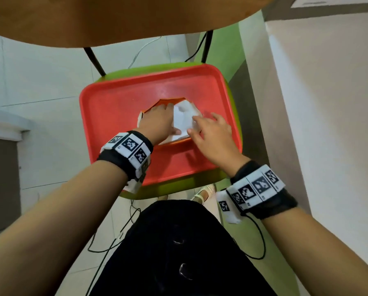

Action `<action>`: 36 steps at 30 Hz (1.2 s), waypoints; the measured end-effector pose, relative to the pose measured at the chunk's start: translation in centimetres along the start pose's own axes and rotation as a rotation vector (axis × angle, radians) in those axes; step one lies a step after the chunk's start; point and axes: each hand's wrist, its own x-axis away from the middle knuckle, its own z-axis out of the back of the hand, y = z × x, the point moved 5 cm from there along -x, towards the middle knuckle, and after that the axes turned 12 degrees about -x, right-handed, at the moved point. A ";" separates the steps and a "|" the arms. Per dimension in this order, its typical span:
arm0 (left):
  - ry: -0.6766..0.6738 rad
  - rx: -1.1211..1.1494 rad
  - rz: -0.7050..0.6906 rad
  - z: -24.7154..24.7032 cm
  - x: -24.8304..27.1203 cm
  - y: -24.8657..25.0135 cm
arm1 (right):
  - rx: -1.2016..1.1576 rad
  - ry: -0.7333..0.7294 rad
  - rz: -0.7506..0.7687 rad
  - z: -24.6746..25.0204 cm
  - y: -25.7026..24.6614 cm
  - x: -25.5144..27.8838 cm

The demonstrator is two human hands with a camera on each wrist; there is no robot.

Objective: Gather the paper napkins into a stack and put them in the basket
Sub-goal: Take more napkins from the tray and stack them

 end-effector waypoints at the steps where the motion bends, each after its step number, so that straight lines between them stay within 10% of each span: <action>1: -0.016 0.009 -0.009 -0.1 -0.3 -0.2 | 0.020 -0.011 -0.041 -0.7 0.1 -0.3; 36: -0.163 0.461 -0.223 1.4 0.4 -1.5 | -0.295 0.267 -0.202 -3.4 2.1 -2.3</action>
